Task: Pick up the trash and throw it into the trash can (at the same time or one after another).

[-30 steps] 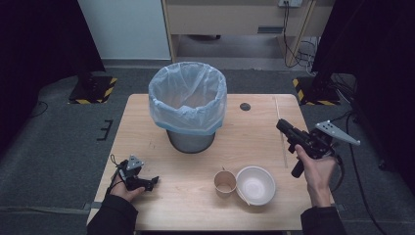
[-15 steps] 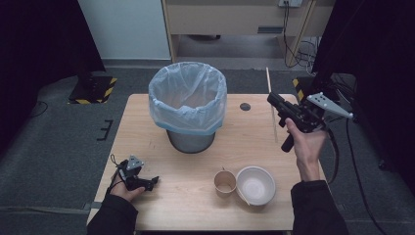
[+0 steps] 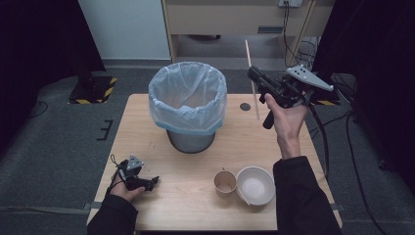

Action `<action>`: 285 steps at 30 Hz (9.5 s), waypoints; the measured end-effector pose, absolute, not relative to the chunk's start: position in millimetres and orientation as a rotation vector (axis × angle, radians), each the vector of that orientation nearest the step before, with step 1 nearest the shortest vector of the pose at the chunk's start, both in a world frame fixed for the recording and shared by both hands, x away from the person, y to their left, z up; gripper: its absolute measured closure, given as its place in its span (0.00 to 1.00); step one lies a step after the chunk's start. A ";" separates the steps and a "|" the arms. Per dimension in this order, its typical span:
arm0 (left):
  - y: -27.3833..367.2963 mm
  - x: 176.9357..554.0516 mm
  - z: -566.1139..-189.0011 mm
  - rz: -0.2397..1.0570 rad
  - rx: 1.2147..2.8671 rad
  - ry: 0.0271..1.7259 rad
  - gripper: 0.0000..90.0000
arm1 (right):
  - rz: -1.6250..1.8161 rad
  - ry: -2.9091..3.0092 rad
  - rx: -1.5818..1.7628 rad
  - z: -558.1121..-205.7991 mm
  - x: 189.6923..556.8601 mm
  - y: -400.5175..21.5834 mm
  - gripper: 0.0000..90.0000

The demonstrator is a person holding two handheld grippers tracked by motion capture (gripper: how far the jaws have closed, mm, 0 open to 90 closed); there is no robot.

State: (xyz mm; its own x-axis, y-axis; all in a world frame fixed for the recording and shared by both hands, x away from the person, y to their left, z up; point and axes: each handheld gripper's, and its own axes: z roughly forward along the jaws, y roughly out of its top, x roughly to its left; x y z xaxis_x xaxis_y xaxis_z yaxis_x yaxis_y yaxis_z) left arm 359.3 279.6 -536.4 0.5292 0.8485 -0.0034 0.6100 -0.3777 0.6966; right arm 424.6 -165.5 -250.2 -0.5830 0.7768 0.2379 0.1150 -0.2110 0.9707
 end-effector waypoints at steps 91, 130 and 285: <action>278.3 359.7 -536.4 0.475 2.118 1.180 0.00 | 1.605 1.917 1.191 -398.0 309.2 -209.0 0.55; 278.4 359.8 -536.4 0.475 2.119 1.179 0.00 | 1.436 2.188 1.334 -474.6 254.9 -180.0 0.64; 278.6 361.3 -536.4 0.468 2.122 1.169 0.00 | 1.800 1.631 0.947 -250.5 479.5 -57.4 0.95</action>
